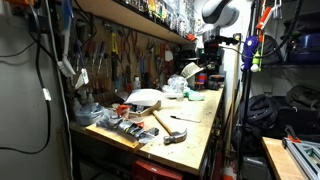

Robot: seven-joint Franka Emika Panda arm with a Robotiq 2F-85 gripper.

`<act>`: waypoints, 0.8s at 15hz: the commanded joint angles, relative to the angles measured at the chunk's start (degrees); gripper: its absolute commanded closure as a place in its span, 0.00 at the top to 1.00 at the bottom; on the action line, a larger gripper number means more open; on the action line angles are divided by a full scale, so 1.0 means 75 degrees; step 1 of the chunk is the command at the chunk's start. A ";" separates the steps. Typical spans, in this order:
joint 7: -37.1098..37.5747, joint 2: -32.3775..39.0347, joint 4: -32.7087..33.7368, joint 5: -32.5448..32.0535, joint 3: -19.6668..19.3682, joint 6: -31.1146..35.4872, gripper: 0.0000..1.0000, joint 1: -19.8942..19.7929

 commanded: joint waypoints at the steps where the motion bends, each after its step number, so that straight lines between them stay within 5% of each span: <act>1: -0.0103 0.1224 0.0889 0.0598 -0.0332 0.0808 1.00 -0.0402; 10: 0.0358 0.3909 0.2608 0.1661 -0.0325 0.2855 1.00 -0.1437; 12: 0.0240 0.3513 0.2247 0.1370 -0.0307 0.2800 1.00 -0.1399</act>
